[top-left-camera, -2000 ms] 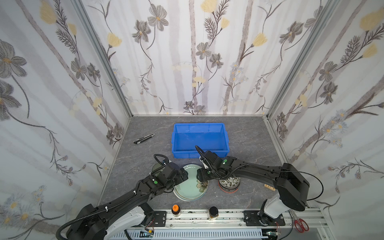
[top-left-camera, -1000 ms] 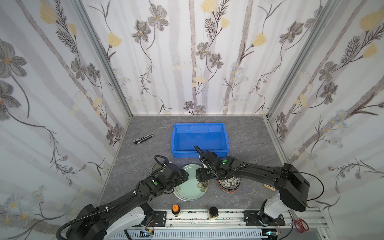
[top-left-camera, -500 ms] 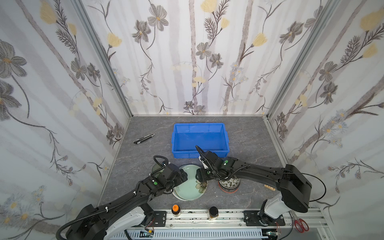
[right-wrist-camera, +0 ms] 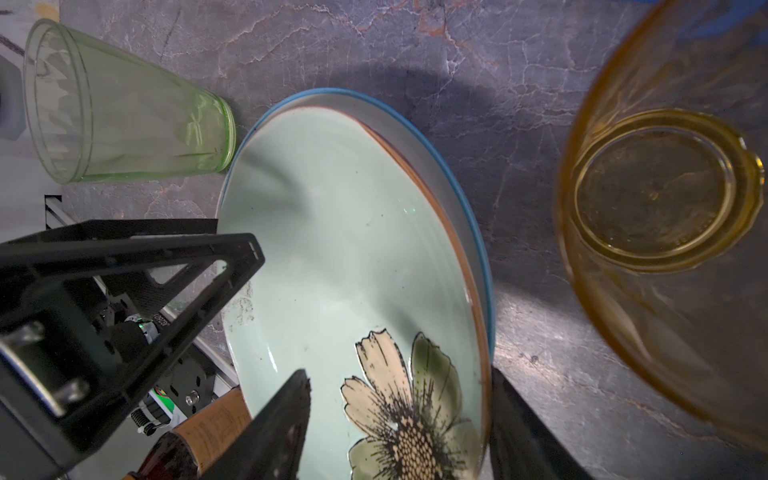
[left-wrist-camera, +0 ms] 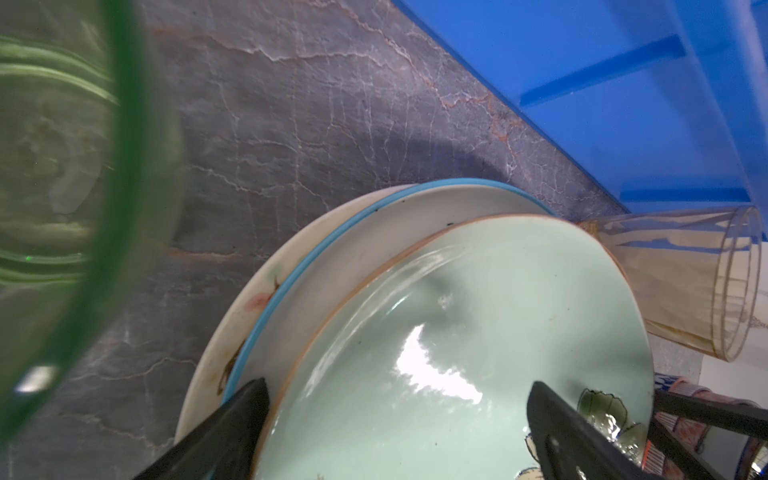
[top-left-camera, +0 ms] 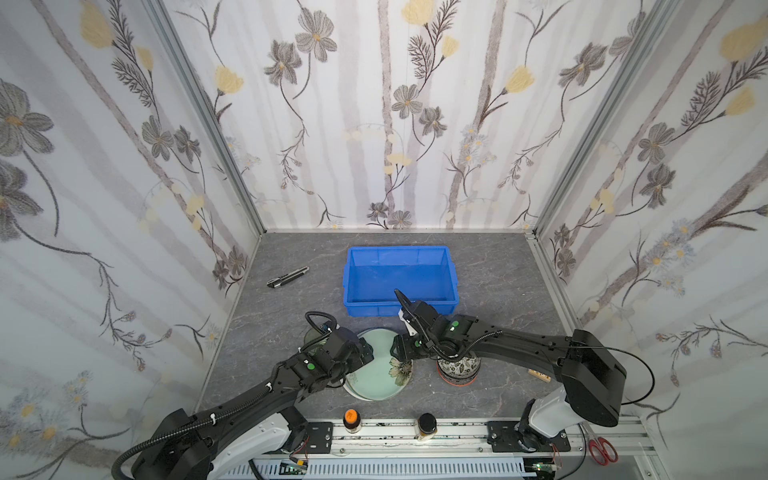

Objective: Place the mixed dishes into the plastic bin
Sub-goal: 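Close the right gripper on the raised pale green plate rim while the left holds it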

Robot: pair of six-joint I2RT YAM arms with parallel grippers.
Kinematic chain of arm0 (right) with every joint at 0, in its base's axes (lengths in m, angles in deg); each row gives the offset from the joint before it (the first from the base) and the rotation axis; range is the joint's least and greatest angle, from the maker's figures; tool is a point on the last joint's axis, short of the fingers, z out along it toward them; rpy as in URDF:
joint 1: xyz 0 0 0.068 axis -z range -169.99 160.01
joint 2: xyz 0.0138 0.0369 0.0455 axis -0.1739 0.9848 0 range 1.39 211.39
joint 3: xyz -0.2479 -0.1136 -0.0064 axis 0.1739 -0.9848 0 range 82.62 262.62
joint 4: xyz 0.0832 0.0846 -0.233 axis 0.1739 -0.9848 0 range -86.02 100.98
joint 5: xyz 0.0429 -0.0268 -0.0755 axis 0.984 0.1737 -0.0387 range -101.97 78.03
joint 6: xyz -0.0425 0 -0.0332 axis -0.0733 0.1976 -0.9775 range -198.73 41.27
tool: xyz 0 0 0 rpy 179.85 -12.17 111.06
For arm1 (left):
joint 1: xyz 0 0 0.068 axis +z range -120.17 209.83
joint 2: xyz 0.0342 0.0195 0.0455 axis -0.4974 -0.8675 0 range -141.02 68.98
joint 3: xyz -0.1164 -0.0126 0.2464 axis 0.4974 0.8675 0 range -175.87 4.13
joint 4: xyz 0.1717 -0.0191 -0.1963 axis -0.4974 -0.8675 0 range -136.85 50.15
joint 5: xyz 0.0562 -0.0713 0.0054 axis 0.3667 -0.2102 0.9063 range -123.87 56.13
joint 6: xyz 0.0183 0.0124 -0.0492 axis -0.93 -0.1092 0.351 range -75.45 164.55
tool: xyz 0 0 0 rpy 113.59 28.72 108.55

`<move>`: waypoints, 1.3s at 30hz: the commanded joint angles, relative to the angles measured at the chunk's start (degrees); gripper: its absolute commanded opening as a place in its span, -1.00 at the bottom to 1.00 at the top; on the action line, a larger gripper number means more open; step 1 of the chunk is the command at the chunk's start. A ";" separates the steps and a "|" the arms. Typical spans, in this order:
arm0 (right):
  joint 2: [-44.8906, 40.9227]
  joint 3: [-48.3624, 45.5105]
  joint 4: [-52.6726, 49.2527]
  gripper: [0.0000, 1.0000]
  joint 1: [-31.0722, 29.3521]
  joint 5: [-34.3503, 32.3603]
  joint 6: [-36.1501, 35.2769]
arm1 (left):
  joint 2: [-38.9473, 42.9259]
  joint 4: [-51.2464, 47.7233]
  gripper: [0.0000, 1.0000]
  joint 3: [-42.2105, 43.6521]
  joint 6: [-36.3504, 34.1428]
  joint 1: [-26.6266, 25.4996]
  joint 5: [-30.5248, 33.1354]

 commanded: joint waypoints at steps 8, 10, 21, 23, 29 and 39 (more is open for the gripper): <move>-1.78 -1.63 12.68 0.22 0.72 9.34 2.72 | -0.41 1.26 1.00 -0.13 0.73 -0.02 -1.15; -1.95 -1.89 12.96 0.19 0.81 9.50 2.91 | -0.41 1.26 1.00 -0.11 0.71 -0.02 -1.10; -2.17 -3.18 15.28 0.04 1.21 10.88 3.88 | -0.15 1.35 1.00 0.07 1.00 0.02 -1.10; -2.27 -3.26 15.46 0.01 1.32 10.94 3.97 | -0.06 1.37 1.00 0.24 1.00 -0.03 -1.15; -2.60 -3.57 15.94 -0.15 1.36 10.69 4.23 | 0.46 1.39 1.00 0.50 1.29 -0.06 -1.01; -2.97 -4.40 16.25 -0.33 1.72 10.16 4.59 | 0.73 1.44 1.00 0.50 1.40 0.00 -1.15</move>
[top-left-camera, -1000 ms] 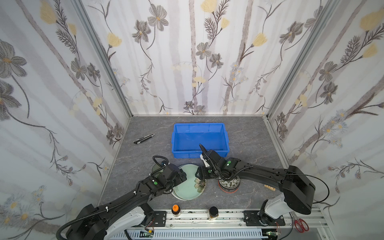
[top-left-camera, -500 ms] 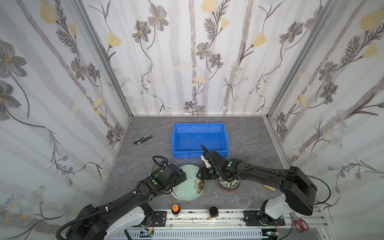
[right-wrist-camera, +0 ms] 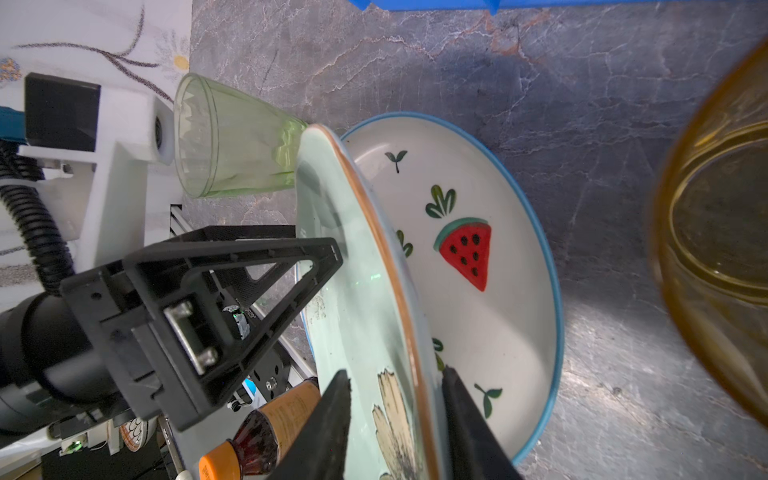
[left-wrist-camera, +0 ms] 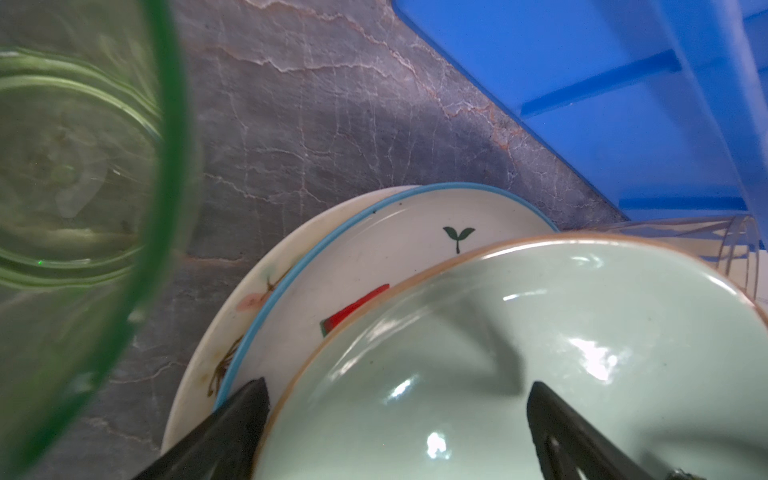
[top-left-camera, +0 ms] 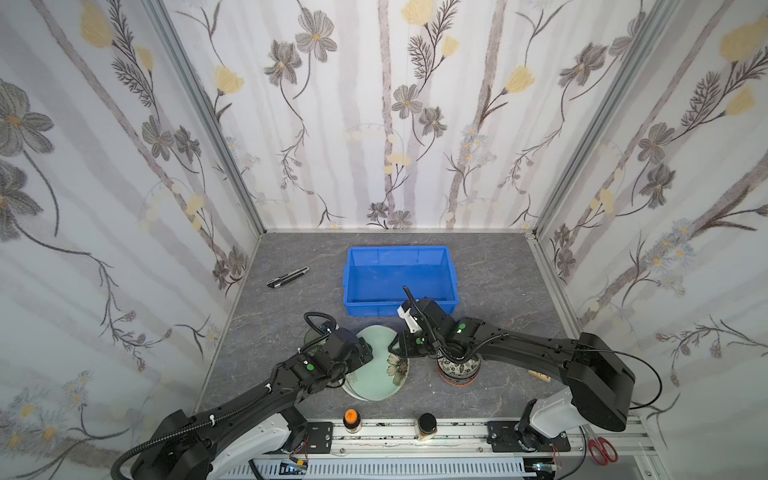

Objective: Place the mixed dishes into the plastic bin
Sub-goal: 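Close the right gripper on the raised pale green plate rim while the left holds it, then lift the pale green plate upright with both grippers toward the blue bin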

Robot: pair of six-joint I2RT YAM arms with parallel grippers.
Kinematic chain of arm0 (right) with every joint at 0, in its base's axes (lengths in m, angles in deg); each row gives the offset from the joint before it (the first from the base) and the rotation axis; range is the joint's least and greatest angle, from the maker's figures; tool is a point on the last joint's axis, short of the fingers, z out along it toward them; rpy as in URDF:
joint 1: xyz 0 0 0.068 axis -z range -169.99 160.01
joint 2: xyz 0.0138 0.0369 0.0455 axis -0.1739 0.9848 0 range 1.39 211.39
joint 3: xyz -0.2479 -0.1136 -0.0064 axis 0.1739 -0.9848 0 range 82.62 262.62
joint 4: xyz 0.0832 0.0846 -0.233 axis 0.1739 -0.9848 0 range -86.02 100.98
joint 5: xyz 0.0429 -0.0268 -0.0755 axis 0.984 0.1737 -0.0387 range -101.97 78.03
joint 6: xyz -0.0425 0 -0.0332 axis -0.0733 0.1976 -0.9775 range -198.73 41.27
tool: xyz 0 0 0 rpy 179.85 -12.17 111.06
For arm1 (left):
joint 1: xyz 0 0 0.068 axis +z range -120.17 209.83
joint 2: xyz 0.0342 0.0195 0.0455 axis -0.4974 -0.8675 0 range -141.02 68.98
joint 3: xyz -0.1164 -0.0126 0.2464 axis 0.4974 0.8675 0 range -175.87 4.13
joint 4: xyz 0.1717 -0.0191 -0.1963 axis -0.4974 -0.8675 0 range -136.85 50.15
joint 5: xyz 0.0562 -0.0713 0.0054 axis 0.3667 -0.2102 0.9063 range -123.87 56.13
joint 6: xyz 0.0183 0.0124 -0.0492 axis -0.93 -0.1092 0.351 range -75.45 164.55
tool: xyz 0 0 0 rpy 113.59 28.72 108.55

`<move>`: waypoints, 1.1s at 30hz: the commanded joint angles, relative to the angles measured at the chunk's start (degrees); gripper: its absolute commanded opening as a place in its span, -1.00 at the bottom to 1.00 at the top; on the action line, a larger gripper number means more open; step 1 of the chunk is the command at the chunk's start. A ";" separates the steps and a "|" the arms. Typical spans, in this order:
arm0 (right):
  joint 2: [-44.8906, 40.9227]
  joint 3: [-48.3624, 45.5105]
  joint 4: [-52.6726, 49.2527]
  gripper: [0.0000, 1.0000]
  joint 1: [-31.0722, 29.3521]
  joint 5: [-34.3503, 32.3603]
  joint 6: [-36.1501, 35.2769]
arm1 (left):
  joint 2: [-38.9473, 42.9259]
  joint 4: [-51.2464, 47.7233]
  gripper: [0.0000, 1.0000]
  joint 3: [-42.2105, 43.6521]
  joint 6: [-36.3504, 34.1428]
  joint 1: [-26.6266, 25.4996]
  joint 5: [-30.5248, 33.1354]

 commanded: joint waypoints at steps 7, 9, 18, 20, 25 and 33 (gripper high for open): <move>-1.13 -0.39 5.37 -0.54 0.18 1.62 1.00 | 0.20 1.28 1.00 0.19 1.13 -0.09 -1.96; -1.30 -0.39 5.19 -0.58 0.30 1.38 0.91 | 0.36 1.28 1.00 0.18 1.15 -0.08 -1.89; -1.74 -0.38 4.62 -0.89 0.62 0.94 0.21 | 2.39 1.18 1.00 0.42 0.20 0.03 -2.41; -1.99 -0.48 4.53 -0.94 0.80 0.94 0.12 | 3.46 1.20 1.00 0.88 0.19 0.03 -2.50; -3.18 -0.51 4.12 -1.00 1.31 0.93 -0.18 | 7.18 1.12 1.00 1.98 0.25 0.04 -2.93; -6.77 -1.00 2.43 -1.00 3.05 0.85 -1.28 | 13.50 1.04 1.00 1.43 -3.41 0.81 -5.34</move>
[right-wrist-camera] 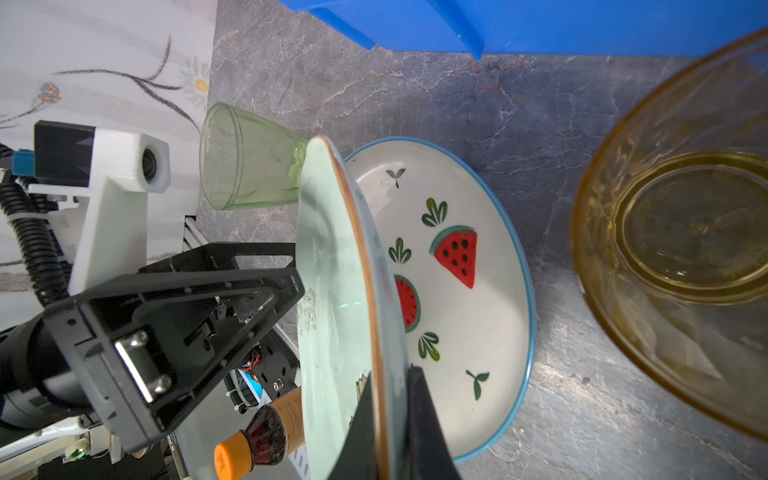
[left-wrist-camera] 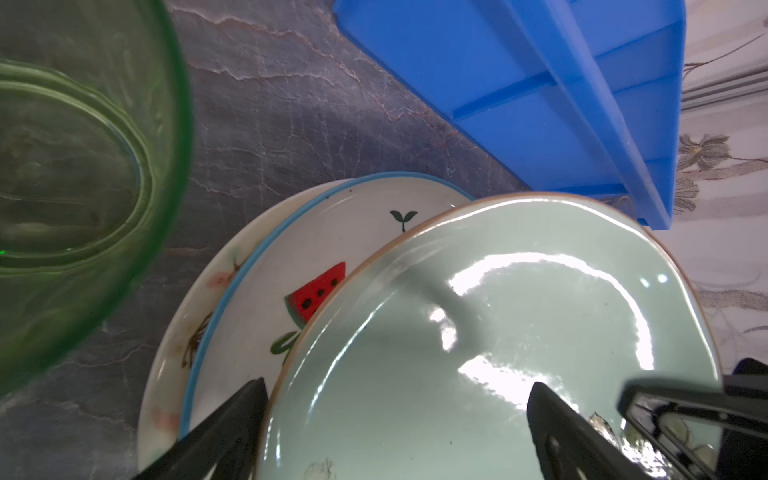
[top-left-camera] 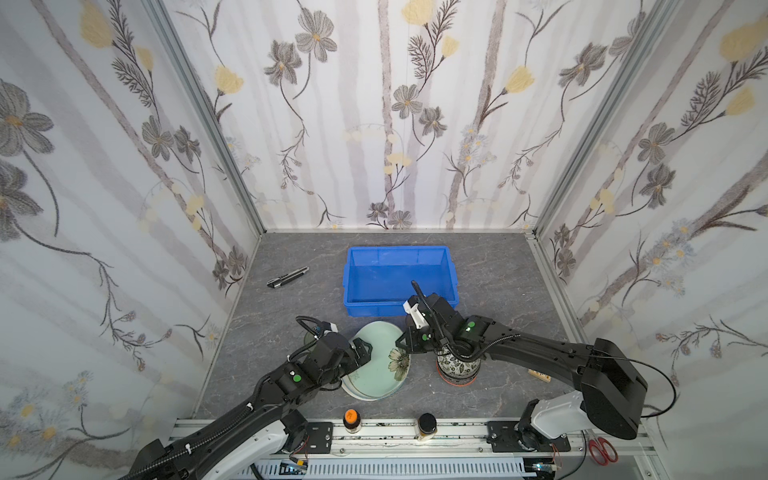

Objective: Place the mixed dishes into the plastic bin
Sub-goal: 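Lift the pale green plate upright with both grippers toward the blue bin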

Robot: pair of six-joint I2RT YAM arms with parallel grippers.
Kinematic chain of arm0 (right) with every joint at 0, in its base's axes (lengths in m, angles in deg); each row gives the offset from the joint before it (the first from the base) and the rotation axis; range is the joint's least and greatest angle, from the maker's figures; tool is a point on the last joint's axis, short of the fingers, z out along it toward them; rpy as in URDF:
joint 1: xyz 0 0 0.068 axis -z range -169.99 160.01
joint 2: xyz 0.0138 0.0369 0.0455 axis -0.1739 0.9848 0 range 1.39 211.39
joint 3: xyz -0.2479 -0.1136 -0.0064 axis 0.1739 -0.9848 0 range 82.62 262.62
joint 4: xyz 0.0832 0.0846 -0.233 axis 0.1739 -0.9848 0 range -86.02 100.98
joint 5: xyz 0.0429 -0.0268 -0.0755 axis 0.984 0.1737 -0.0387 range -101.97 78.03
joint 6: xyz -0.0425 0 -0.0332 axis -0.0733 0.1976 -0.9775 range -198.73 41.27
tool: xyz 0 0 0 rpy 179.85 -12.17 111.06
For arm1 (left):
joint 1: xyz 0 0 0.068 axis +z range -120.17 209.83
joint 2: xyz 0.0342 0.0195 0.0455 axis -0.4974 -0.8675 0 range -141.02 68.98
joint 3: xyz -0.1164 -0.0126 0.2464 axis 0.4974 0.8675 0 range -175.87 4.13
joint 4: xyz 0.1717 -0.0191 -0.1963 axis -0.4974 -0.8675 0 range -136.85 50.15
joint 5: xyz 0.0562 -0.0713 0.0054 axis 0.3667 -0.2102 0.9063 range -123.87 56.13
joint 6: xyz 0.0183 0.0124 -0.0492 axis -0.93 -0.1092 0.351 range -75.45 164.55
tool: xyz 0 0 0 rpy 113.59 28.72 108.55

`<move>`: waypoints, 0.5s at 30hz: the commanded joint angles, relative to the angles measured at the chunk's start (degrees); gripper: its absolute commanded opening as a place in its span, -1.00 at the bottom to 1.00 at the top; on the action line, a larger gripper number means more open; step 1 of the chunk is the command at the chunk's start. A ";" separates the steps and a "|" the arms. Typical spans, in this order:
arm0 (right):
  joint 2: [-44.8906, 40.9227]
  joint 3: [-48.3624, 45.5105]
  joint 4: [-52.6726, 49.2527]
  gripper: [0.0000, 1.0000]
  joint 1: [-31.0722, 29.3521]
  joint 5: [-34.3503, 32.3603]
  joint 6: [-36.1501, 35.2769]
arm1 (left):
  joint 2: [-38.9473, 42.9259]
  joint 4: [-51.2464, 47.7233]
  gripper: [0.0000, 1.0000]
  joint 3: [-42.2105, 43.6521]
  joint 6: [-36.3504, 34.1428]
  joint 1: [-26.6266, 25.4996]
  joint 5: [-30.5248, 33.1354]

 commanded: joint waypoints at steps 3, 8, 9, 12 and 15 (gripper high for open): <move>-2.74 -0.30 3.91 -1.00 0.99 1.70 -0.26 | 3.28 1.24 1.00 -1.64 -4.78 1.52 -3.99; -4.98 -0.70 3.89 -1.00 2.55 2.90 -0.36 | 5.77 1.24 1.00 -2.81 -6.58 4.08 -7.33; -5.52 -0.77 3.93 -1.00 3.08 3.14 -0.36 | 6.25 1.24 1.00 -3.02 -6.93 4.67 -8.11; -7.22 -1.10 3.91 -1.00 4.59 4.01 -0.39 | 7.73 1.24 1.00 -3.75 -7.98 6.44 -10.39; -9.11 -1.35 4.00 -1.00 7.16 5.14 -0.45 | 8.65 1.32 1.00 -4.61 -9.12 8.14 -12.81</move>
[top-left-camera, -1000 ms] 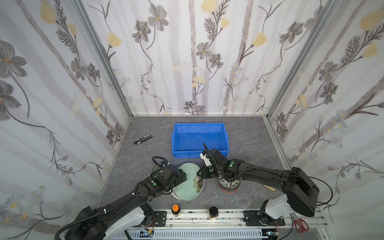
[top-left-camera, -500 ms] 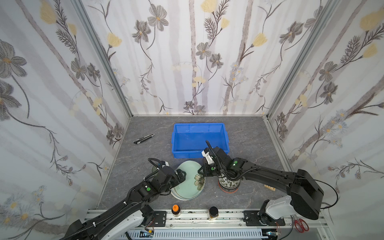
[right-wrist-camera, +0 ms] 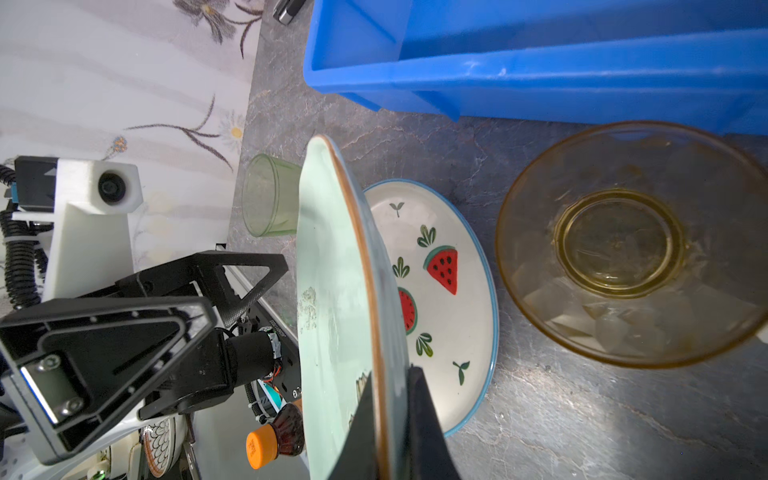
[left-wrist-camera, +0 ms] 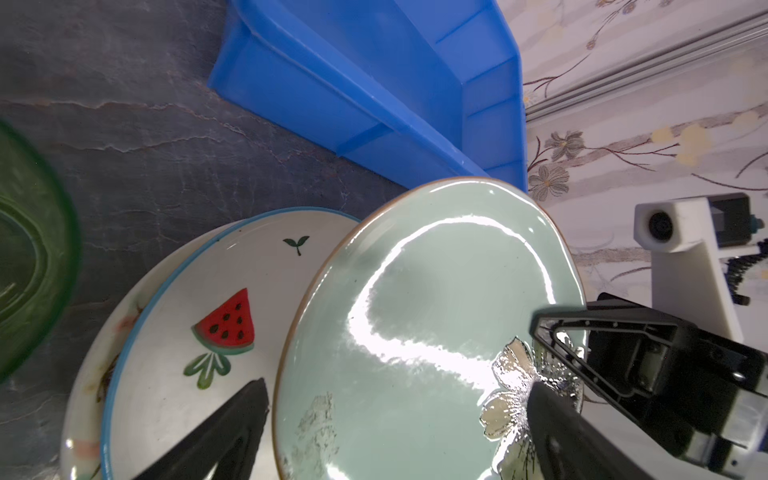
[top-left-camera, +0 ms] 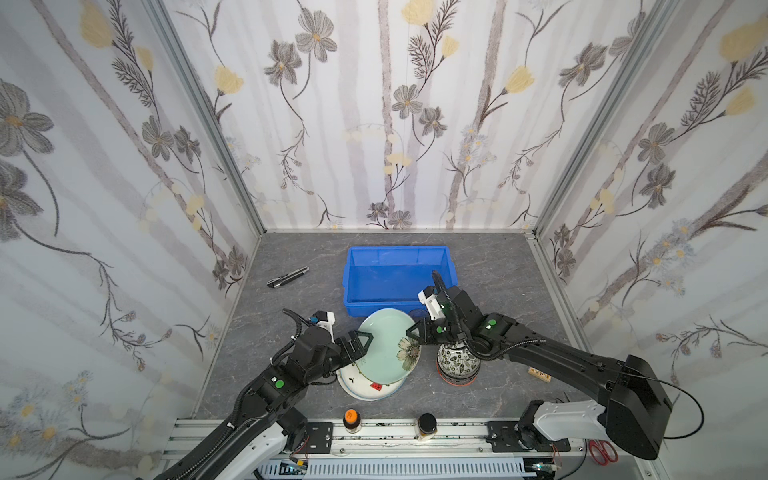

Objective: Place the mixed dishes into the plastic bin
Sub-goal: 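Lift the pale green plate upright with both grippers toward the blue bin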

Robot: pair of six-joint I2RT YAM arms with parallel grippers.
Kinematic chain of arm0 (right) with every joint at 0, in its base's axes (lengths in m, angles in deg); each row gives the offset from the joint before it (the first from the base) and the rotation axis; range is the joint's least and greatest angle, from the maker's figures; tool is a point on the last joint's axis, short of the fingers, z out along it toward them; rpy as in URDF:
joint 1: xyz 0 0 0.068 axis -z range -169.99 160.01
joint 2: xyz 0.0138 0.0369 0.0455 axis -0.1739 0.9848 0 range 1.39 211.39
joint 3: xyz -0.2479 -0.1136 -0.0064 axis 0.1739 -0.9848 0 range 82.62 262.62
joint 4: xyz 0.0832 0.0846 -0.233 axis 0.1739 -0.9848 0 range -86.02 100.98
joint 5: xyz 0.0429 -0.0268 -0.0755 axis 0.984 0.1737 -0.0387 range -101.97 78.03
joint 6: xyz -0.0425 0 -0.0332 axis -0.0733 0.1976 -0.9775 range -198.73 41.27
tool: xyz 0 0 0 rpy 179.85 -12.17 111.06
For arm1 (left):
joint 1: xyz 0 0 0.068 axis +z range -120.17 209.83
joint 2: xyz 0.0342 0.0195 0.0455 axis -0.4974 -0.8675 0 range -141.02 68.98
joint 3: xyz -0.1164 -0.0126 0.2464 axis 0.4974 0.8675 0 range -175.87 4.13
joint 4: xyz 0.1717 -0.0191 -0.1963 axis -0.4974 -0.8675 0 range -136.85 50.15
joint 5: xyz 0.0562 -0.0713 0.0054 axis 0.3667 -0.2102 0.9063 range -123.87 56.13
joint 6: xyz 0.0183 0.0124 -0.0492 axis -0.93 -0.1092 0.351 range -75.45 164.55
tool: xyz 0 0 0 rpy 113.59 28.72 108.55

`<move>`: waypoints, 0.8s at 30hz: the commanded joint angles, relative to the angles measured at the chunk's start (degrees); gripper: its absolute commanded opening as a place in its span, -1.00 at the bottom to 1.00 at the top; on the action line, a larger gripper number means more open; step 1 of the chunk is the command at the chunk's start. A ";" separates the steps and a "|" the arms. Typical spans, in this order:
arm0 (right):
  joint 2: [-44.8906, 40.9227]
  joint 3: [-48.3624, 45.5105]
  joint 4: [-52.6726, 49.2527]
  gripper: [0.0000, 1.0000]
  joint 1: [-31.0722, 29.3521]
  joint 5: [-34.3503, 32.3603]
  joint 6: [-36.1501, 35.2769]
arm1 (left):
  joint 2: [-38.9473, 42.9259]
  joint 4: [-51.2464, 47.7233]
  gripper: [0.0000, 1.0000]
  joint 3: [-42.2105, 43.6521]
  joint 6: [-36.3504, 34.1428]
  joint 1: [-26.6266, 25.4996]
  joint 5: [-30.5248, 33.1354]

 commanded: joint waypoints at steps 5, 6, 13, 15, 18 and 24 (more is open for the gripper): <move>-5.12 -1.07 7.59 -1.00 4.78 6.60 1.30 | -0.35 1.56 0.99 -2.26 -3.53 3.41 -6.83; -5.71 -1.38 8.13 -1.00 5.33 7.26 1.67 | -0.76 1.91 0.90 -2.55 -3.93 3.78 -7.68; -8.37 -3.44 13.90 -1.00 7.98 11.44 5.02 | -6.47 9.64 0.68 -5.22 -5.09 7.77 -16.35; -8.83 -3.56 15.00 -1.00 8.36 11.90 5.75 | -8.83 11.48 0.67 -5.39 -4.91 8.16 -18.00; -9.45 -3.58 15.83 -1.00 8.84 11.93 6.38 | -11.09 13.55 0.57 -6.26 -4.80 8.34 -19.46; -10.25 -5.12 19.12 -1.00 10.44 12.61 8.39 | -14.96 16.04 0.39 -8.40 -5.23 9.22 -22.85</move>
